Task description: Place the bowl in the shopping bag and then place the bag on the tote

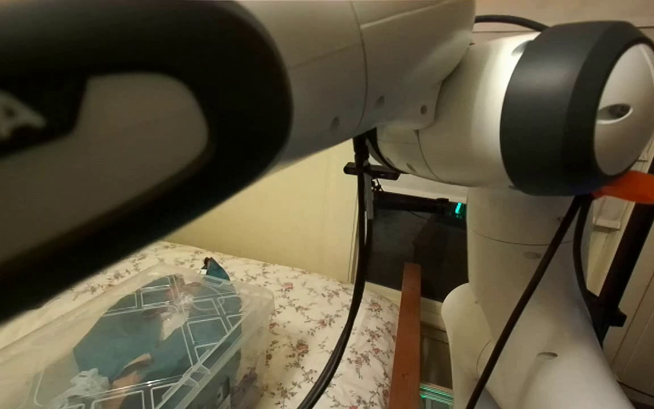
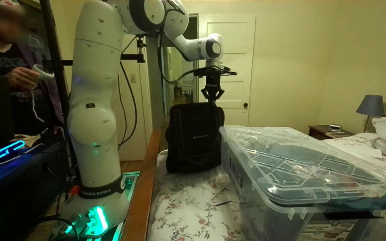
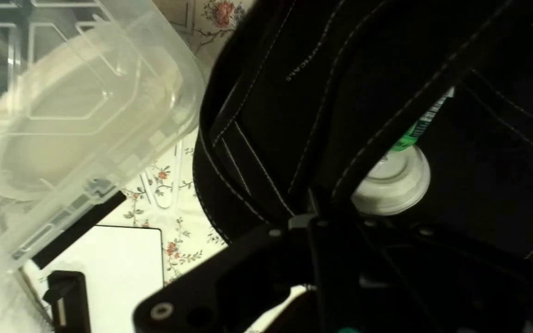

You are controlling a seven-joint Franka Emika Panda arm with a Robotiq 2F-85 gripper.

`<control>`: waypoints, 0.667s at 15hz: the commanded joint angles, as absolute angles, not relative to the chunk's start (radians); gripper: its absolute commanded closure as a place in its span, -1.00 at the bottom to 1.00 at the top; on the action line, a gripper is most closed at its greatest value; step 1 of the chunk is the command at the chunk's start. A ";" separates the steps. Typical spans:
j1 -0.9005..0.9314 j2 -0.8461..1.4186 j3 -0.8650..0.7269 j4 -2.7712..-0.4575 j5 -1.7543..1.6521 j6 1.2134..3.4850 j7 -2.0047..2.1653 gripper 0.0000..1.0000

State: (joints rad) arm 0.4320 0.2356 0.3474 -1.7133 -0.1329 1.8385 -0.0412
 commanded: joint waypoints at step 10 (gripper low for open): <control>0.405 0.173 0.342 -1.608 -0.127 1.729 -0.029 0.97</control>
